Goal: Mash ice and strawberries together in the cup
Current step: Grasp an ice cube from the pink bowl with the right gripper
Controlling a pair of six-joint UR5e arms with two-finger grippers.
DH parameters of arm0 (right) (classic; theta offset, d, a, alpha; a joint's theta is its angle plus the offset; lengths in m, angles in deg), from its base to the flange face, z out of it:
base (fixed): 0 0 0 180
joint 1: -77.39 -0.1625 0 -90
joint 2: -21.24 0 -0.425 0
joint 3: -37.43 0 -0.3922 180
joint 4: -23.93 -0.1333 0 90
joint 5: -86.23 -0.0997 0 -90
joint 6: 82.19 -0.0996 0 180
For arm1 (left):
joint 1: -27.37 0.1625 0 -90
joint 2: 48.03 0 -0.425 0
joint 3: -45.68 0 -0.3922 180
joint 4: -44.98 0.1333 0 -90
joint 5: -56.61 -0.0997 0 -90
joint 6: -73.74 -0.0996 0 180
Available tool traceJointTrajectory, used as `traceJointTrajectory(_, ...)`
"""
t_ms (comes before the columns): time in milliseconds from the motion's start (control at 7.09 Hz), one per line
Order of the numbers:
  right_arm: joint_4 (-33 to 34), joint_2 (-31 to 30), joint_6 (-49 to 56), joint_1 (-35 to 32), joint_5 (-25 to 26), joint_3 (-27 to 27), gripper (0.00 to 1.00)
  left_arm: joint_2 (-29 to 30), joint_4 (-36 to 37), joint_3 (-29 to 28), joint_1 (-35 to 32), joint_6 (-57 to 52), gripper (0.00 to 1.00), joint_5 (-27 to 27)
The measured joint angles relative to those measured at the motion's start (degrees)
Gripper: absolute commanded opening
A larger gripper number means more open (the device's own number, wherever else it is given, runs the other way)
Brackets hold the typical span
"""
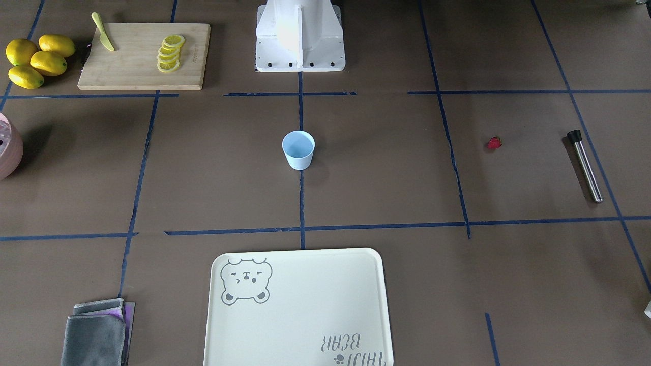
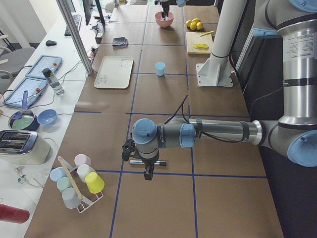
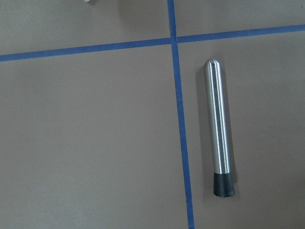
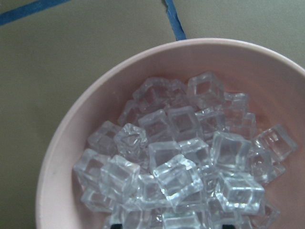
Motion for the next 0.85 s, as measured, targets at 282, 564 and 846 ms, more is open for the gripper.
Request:
traceJointTrajectory(282, -0.1, -0.1, -0.4, 0.1, 0.5, -0.1, 0.25, 0.0, -0.2, 0.0, 0.0, 0.0, 1.00, 0.0)
traceJointTrajectory(564, -0.2, -0.1, -1.3, 0.1, 0.6, 0.1, 0.04, -0.1, -0.3, 0.0, 0.0, 0.0, 1.00, 0.0)
traceJointTrajectory(846, -0.6, -0.3, -1.6, 0.0, 0.6, 1.3, 0.03, -0.1, -0.3, 0.0, 0.0, 0.0, 1.00, 0.0)
